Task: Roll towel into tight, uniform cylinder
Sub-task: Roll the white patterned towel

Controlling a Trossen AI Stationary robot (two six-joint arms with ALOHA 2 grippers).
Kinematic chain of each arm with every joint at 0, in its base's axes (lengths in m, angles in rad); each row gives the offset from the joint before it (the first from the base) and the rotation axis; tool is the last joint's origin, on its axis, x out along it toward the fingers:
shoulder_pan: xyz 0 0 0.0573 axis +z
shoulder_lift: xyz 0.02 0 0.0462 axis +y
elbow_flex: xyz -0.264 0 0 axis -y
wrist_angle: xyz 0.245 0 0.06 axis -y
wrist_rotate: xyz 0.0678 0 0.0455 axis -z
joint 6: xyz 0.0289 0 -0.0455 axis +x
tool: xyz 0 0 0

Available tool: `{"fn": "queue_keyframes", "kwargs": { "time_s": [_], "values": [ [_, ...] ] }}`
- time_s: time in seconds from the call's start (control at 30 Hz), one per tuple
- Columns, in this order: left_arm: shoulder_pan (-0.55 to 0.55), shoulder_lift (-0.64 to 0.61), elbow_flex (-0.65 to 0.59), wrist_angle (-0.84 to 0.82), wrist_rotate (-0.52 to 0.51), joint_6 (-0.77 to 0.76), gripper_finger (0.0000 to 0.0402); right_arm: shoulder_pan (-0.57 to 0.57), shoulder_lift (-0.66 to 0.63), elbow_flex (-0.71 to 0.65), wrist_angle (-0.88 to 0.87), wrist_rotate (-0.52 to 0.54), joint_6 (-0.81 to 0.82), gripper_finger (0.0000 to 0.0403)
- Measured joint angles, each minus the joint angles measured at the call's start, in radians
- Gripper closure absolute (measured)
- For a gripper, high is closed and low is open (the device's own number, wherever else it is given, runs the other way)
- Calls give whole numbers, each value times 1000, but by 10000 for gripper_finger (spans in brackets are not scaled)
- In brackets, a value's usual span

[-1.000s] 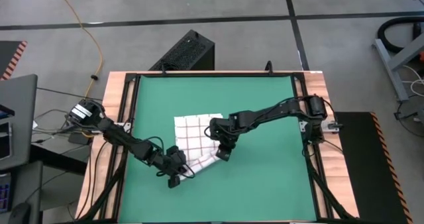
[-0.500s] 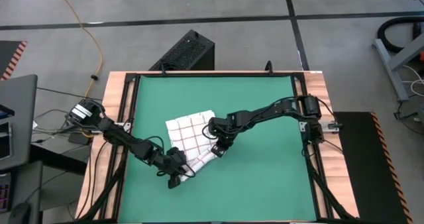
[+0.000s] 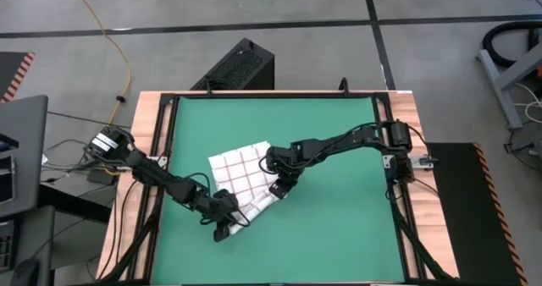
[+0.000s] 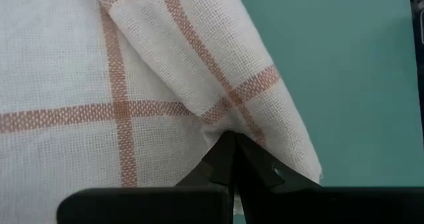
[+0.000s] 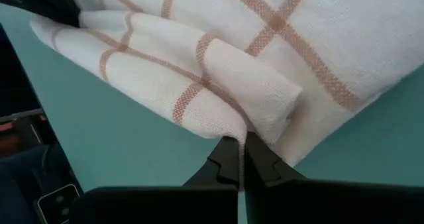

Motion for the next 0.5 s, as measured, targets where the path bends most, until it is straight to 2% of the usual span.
{"fn": "queue_keyframes", "kwargs": {
  "time_s": [0.27, 0.5],
  "values": [
    [21, 0, 0, 0, 42, 9, 402, -23, -4, 37, 25, 4, -32, 392],
    [35, 0, 0, 1, 51, 19, 402, -57, 15, 40, 14, 85, -38, 392]
  ]
}}
